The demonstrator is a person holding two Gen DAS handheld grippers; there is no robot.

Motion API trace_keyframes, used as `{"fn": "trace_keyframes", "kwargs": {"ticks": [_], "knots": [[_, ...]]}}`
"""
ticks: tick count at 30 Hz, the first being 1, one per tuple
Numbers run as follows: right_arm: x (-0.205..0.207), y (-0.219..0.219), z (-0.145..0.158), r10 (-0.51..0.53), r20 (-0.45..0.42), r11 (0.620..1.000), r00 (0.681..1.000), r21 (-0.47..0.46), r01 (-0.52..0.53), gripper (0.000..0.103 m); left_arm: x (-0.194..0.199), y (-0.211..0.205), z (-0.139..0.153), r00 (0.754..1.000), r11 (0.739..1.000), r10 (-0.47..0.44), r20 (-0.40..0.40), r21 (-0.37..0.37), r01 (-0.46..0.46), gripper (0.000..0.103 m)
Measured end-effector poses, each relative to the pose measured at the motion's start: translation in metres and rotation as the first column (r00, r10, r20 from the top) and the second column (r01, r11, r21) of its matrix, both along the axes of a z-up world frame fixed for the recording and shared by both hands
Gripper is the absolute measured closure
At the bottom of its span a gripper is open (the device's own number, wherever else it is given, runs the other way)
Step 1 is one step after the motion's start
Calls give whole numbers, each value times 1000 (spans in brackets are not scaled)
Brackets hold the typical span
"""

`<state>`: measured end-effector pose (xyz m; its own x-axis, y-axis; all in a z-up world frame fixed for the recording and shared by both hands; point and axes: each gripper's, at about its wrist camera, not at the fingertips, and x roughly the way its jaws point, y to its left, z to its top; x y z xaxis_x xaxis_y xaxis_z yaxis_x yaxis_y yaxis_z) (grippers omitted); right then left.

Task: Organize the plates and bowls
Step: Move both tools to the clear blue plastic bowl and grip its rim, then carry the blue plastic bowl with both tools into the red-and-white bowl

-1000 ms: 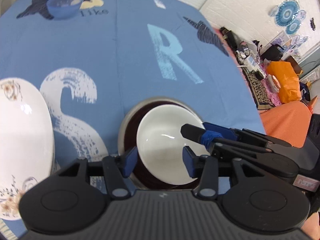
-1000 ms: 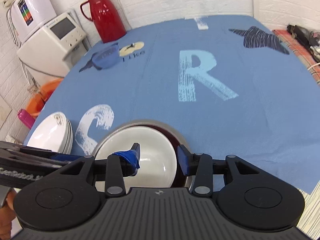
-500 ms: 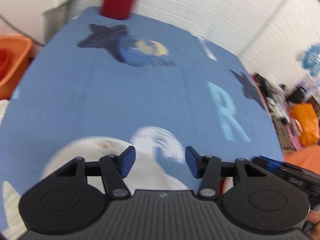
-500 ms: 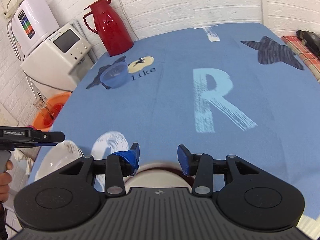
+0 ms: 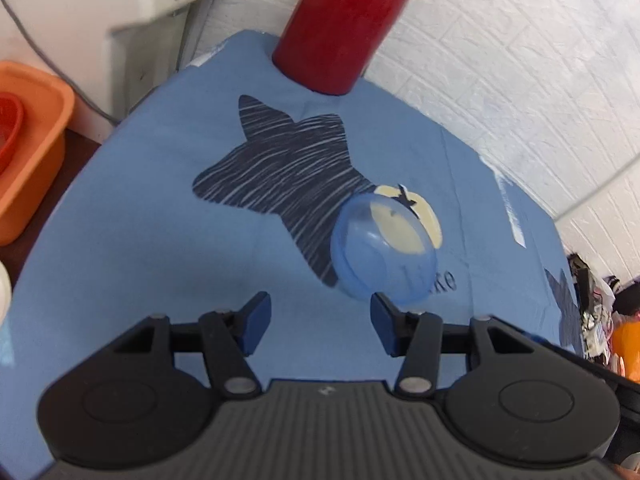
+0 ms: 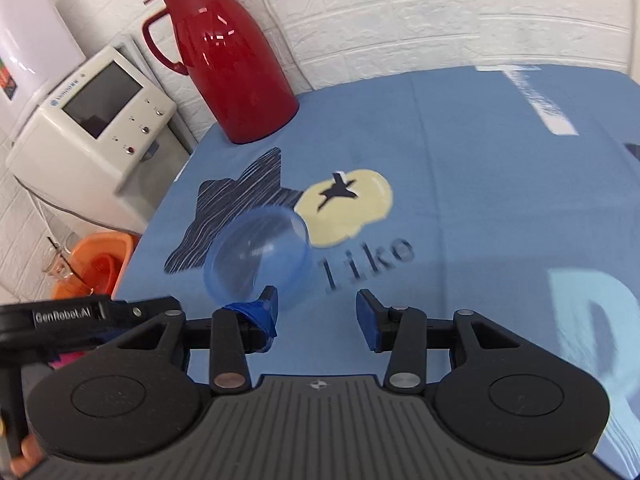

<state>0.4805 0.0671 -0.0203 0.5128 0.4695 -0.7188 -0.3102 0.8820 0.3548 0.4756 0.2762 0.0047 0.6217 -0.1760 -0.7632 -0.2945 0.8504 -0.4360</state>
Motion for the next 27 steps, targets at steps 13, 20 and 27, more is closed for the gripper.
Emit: {"fn": "trace_keyframes", "kwargs": {"ticks": [13,20,27], "knots": [[60,64,-42,92,26,987,995,-138,-87,73,66,-1,-39,1000,996,-19,-8,87,19,51],[48,67,-45,135,7,990,991,-41,-135,82,65,-6,-44,999,995,-52,-14,88,53,101],[21,55,-22,130,24,991,991,-39,-129,82,39,-17,-23,997,994,-79,-3,75,79,103]]}}
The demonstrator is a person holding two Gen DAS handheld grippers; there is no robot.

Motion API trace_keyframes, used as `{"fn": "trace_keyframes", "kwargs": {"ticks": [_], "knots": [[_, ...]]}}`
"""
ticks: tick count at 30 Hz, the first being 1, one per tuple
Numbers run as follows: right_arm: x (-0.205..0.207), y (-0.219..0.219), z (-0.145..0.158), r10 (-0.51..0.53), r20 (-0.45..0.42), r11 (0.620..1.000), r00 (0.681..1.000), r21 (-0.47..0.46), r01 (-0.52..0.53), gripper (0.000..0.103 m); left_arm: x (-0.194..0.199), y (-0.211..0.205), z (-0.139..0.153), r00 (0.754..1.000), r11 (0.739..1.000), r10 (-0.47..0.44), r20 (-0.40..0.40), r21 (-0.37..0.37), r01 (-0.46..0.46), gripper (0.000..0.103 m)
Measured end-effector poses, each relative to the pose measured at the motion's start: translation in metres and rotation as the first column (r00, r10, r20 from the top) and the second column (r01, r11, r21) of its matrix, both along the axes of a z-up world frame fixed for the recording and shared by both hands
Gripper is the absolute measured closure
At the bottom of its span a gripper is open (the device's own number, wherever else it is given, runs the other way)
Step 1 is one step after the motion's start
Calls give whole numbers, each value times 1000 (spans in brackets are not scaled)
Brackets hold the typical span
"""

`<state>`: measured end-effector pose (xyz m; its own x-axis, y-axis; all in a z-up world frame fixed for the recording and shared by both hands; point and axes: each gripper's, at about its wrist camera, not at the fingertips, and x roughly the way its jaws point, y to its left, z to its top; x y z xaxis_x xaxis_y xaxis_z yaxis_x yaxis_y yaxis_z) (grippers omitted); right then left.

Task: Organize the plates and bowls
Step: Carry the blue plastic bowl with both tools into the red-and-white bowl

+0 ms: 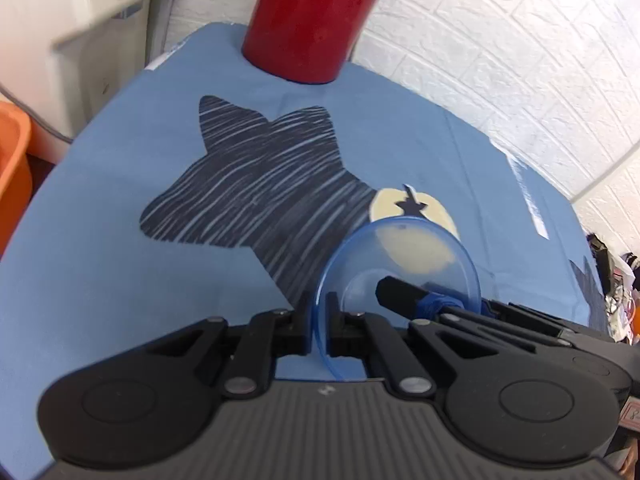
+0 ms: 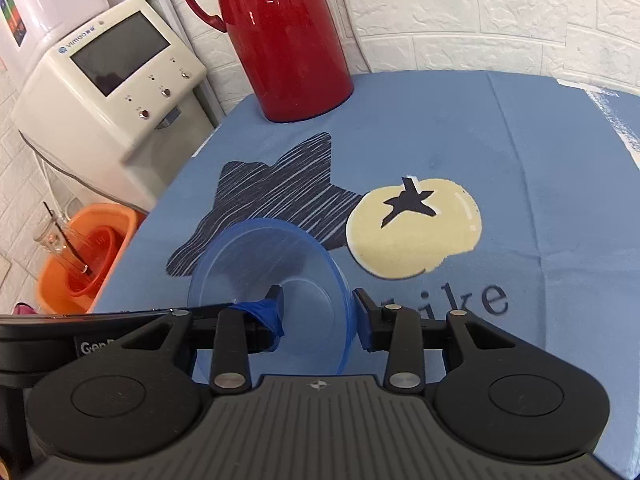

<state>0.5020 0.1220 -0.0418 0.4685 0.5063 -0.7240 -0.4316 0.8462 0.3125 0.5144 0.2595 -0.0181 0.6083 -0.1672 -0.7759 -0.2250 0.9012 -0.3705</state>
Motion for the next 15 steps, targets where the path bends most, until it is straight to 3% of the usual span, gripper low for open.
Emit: {"fn": "trace_keyframes", "kwargs": {"ticks": [7,15], "knots": [[-36,-30,4,-63,-126,997,990,35,68,77,-39,-23,17,999,1000,-29,-15,-4,29,103],[-119,-91,39,-51,-76,998,996,-33,49,76,-107,-74,30,989,989,-139,-52,-48,137,103]]}}
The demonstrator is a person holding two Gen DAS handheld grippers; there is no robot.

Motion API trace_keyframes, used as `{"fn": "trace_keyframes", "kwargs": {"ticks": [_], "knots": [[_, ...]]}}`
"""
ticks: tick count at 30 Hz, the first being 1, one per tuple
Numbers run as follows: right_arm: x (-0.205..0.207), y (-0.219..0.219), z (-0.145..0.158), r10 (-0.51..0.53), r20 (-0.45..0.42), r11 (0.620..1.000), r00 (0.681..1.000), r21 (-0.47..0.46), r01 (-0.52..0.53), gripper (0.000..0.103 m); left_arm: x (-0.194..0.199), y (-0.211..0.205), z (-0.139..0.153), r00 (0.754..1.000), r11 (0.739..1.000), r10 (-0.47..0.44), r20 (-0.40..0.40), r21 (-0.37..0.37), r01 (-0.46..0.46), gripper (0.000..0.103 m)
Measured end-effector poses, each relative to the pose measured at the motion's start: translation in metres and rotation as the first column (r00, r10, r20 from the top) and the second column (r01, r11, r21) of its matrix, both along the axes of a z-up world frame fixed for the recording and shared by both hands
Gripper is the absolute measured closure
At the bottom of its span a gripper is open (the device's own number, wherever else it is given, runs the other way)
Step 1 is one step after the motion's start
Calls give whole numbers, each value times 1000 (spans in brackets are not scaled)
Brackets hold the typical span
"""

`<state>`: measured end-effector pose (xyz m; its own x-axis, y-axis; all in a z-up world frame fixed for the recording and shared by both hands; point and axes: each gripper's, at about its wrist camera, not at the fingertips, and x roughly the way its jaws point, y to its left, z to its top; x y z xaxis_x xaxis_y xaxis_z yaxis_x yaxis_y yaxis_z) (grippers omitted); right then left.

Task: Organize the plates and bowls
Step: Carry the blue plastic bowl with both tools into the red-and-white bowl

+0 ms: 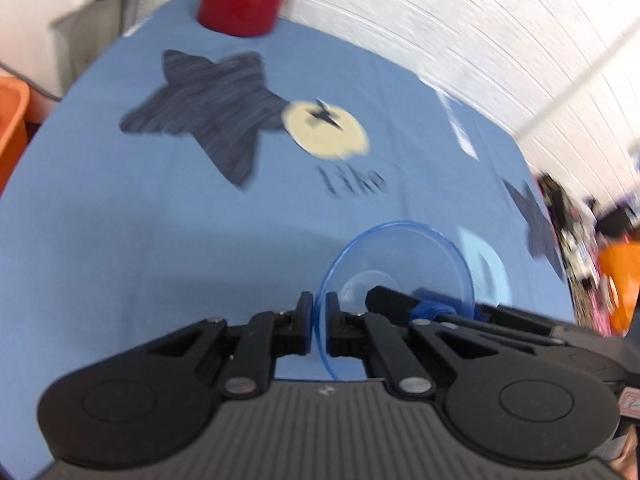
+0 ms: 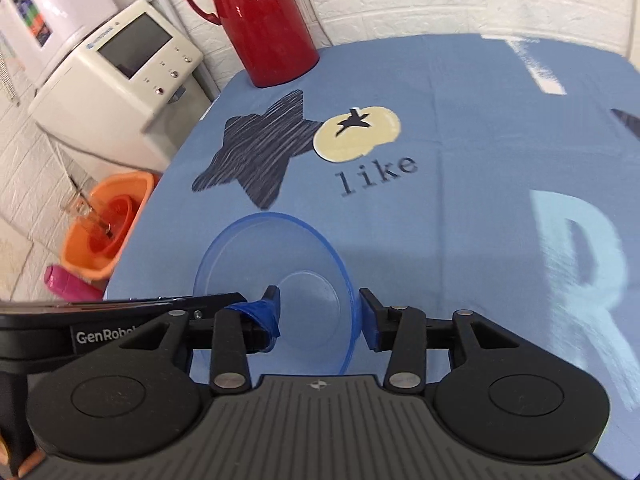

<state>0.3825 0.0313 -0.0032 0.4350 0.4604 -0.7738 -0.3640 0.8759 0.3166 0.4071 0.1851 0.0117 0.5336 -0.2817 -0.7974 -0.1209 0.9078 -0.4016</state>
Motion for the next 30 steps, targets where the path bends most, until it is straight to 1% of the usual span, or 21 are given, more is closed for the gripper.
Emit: {"fn": "trace_keyframes", "kwargs": {"ticks": [3,5,7,11,14,17,21,25,27,28,29,30], "knots": [[-44,-33,15,3,30,999,1000,-47,-1,75,-43,-37,6,997,997,-76,10,-8,76,103],[-71,-55,18,-15,28,998,1000,-63,16,75,-71,-60,9,992,992,-123,4,-30,123,103],[-94,-76,18,-36,14,997,999,-69,37,75,-92,-79,11,987,986,-162,-2,-45,162,103],[-128,-106,10,-74,-16,994,997,-78,72,75,-128,-119,6,971,971,-236,-33,-41,234,103],[-140,-121,-2,-96,-42,993,995,-79,92,75,-141,-141,-3,961,963,-269,-61,-26,268,103],[-143,-130,-16,-112,-67,992,992,-71,107,76,-145,-157,-14,954,958,-286,-85,1,287,103],[-145,-133,-24,-108,-59,991,992,-81,103,75,-147,-166,-23,951,954,-292,-98,36,297,103],[-148,-139,-23,-112,-39,991,993,-80,109,77,-146,-167,-20,951,951,-299,-75,59,304,102],[-148,-143,-21,-123,-39,990,992,-72,120,77,-147,-166,-15,952,949,-302,-56,73,306,94],[-149,-145,-20,-132,-32,989,991,-74,129,77,-148,-165,-12,954,950,-297,-47,89,300,78],[-148,-146,-18,-135,-25,988,991,-78,132,77,-149,-164,-7,956,950,-291,-28,110,292,60],[-148,-147,-17,-135,-19,988,991,-83,132,77,-151,-162,-2,957,949,-292,-3,120,290,54]]}}
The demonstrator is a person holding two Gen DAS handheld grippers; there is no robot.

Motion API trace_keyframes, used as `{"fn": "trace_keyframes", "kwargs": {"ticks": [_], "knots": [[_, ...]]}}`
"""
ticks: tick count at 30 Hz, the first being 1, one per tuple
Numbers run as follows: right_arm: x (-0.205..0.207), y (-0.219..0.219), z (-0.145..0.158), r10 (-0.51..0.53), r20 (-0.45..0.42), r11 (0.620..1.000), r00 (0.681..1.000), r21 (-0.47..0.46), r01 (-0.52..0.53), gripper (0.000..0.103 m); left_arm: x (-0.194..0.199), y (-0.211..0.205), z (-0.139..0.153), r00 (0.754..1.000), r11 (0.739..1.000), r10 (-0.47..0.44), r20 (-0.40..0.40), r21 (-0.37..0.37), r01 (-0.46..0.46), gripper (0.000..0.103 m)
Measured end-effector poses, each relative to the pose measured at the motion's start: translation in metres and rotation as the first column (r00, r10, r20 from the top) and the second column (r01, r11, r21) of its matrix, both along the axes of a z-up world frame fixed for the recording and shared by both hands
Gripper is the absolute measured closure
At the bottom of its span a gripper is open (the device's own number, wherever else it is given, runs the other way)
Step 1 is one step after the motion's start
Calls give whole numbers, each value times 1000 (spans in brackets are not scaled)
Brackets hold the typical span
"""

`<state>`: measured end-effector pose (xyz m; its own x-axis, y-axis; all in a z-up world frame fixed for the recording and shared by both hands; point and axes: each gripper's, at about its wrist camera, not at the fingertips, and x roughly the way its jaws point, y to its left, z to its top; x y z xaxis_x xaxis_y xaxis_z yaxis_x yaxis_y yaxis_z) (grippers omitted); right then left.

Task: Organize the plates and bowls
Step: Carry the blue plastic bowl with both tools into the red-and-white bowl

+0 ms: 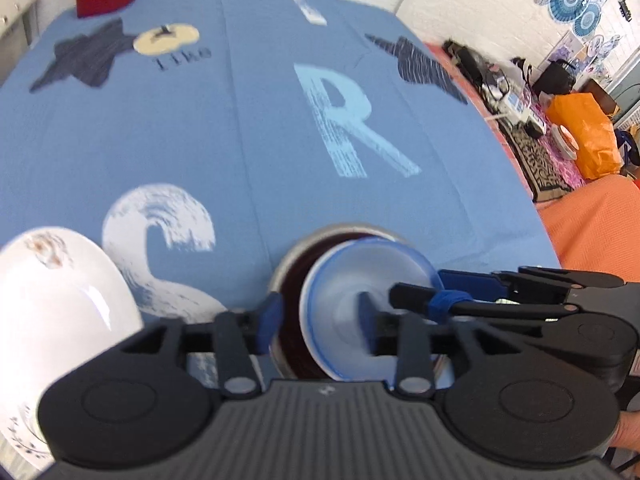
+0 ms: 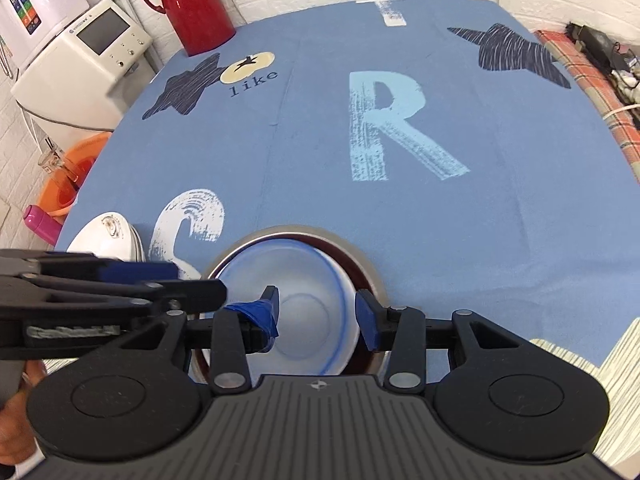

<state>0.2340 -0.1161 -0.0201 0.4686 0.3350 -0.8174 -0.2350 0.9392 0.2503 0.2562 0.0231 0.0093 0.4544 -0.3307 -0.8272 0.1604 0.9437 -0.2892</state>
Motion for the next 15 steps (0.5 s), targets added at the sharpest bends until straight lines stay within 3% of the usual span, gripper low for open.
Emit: {"fn": "trace_keyframes", "kwargs": {"ticks": [7,15], "knots": [[-2,-5,6,-14,8,1000,1000,-16,14,76,-11,9,27,993,1000,1,116,25,-4,51],[-22,-13,10,-85,61,995,995,-55,88,76,-29,31,23,985,998,40,169,39,-47,46]]}}
